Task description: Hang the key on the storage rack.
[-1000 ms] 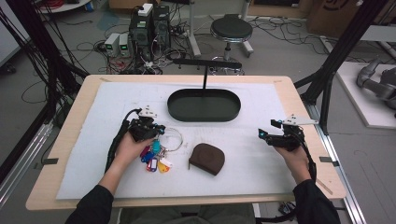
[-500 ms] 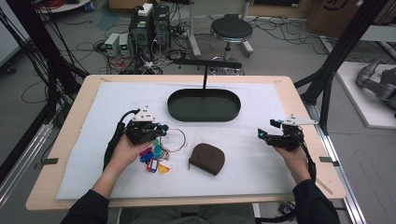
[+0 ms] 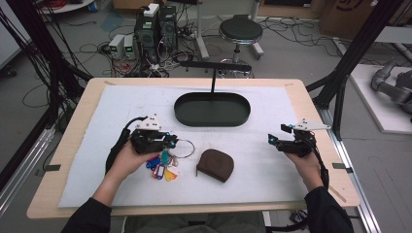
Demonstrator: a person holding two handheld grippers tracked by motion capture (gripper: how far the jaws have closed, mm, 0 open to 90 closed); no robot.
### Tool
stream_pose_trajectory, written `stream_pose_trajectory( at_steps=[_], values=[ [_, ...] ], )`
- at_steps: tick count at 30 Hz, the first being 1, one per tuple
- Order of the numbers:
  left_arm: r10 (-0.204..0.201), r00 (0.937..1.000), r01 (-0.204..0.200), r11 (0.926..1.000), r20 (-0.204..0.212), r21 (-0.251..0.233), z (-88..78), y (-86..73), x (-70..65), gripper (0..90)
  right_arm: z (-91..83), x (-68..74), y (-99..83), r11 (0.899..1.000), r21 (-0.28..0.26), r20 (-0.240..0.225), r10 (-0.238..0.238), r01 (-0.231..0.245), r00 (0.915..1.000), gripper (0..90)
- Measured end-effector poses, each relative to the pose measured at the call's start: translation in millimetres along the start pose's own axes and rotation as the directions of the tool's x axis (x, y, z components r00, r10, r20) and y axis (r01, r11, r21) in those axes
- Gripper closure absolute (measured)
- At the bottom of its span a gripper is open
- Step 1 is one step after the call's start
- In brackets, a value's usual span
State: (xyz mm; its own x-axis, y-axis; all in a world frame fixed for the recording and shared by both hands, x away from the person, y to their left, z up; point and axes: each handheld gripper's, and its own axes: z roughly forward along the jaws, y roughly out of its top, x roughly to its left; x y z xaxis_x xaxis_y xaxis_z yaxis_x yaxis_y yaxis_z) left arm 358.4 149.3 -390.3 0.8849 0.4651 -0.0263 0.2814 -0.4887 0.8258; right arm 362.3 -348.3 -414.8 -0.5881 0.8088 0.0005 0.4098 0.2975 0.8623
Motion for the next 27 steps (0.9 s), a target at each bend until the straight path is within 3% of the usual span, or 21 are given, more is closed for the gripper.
stream_pose_trajectory(
  at_steps=[9,15,27],
  values=[
    [-0.017,0.9995,0.016,0.9983,0.027,0.055,0.8,-6.4,6.1,79.4,0.2,0.1,0.0,1.0,0.001,-0.001,0.003,-0.003,1.0,27.3],
    [-0.025,0.9992,0.022,0.9977,0.032,0.065,0.0,-7.6,7.2,82.8,0.2,0.1,0.0,1.0,0.001,0.001,0.003,-0.003,1.0,27.3],
    [-0.035,0.999,0.035,0.9994,0.029,-0.003,-8.7,-5.7,9.9,86.1,0.2,-0.3,0.0,1.0,0.002,0.001,0.001,-0.001,1.0,27.3]
  ],
)
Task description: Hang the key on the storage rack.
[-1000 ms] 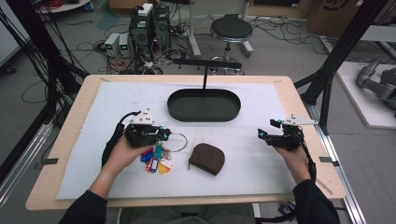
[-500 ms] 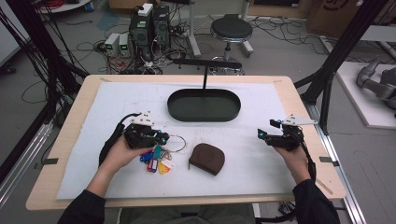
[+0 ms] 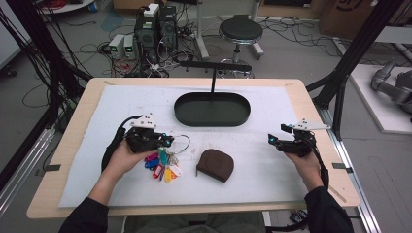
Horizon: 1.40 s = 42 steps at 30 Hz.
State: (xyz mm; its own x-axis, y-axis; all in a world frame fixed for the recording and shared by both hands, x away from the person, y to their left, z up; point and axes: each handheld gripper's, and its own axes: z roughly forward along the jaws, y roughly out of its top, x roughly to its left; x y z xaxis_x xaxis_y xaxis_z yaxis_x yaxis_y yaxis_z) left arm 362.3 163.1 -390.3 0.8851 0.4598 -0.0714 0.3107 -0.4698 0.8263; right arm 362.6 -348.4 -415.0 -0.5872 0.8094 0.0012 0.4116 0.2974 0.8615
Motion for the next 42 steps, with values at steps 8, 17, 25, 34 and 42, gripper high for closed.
stream_pose_trajectory(
  at_steps=[8,17,25,34,42],
  values=[
    [0.009,0.9999,-0.01,0.998,-0.011,-0.062,-9.2,7.1,-2.9,86.1,0.3,0.8,0.1,1.0,0.001,-0.001,0.0,0.0,1.0,27.3],
    [0.023,0.9994,-0.026,0.9936,-0.025,-0.11,-15.3,16.5,-7.7,86.2,0.8,0.5,0.0,1.0,0.004,0.0,0.001,-0.001,1.0,27.3],
    [0.035,0.9984,-0.041,0.9888,-0.043,-0.143,-23.0,23.8,-8.3,86.2,0.5,0.1,-0.1,1.0,0.004,-0.001,0.002,-0.002,1.0,27.3],
    [0.045,0.9966,-0.057,0.9823,-0.069,-0.179,-29.9,33.9,-8.9,86.2,0.8,0.3,-0.1,1.0,0.006,0.003,0.003,-0.003,1.0,27.3],
    [0.064,0.9944,-0.081,0.9755,-0.084,-0.204,-32.3,47.1,-9.7,86.3,2.1,0.3,0.0,1.0,0.007,0.002,0.006,-0.006,1.0,27.3]
  ],
)
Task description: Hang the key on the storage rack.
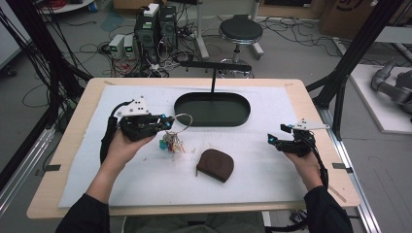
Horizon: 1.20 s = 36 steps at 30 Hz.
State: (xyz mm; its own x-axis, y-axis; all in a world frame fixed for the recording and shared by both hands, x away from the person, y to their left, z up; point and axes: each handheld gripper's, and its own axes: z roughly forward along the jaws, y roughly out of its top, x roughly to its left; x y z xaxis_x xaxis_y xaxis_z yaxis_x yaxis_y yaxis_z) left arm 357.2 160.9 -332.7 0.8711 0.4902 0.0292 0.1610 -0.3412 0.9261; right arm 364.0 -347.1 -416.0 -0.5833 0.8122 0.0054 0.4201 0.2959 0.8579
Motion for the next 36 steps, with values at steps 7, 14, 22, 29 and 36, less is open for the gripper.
stream_pose_trajectory(
  at_steps=[7,14,22,29,36],
  values=[
    [0.016,0.9998,-0.017,0.9997,-0.014,-0.016,-2.8,14.0,1.8,86.2,0.3,-0.7,0.0,1.0,0.0,-0.002,-0.002,0.002,1.0,27.4],
    [0.012,0.9996,-0.013,0.999,-0.027,-0.044,-4.3,25.1,7.6,86.2,0.3,-0.8,0.1,1.0,-0.001,-0.001,-0.004,0.004,1.0,27.4],
    [-0.008,0.999,0.005,0.998,-0.045,-0.063,-0.5,31.6,16.7,86.3,0.4,-1.1,0.0,1.0,0.001,0.0,0.002,-0.002,1.0,27.5],
    [-0.007,0.9982,0.002,0.9961,-0.059,-0.088,5.4,39.0,25.3,86.3,0.6,-1.0,0.2,1.0,-0.001,0.001,0.001,-0.001,1.0,27.5],
    [-0.018,0.9969,0.012,0.9964,-0.077,-0.084,14.2,44.8,36.9,86.3,0.6,-1.6,0.2,1.0,-0.005,0.0,-0.004,0.004,1.0,27.4]
  ],
)
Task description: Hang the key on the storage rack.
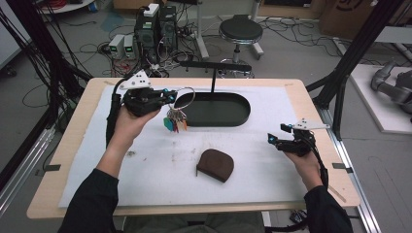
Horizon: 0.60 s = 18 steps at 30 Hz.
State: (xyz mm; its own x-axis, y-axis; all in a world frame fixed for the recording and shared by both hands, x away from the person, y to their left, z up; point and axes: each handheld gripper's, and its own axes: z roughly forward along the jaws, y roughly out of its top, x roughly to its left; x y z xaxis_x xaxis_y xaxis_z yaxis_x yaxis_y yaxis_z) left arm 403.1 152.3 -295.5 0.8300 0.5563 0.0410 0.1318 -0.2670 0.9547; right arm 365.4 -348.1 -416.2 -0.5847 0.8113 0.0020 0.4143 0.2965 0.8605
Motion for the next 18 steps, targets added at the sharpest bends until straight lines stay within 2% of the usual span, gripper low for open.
stream_pose_trajectory(
  at_steps=[14,18],
  values=[
    [-0.014,0.999,0.014,0.9999,-0.042,-0.003,23.6,9.5,18.1,86.3,0.7,0.3,0.1,1.0,0.0,-0.005,0.001,-0.001,1.0,27.4],
    [-0.042,0.9973,0.04,0.9988,-0.061,-0.029,30.7,10.9,25.8,86.3,1.0,0.1,0.1,1.0,-0.001,-0.005,0.001,-0.001,1.0,27.5]
  ],
)
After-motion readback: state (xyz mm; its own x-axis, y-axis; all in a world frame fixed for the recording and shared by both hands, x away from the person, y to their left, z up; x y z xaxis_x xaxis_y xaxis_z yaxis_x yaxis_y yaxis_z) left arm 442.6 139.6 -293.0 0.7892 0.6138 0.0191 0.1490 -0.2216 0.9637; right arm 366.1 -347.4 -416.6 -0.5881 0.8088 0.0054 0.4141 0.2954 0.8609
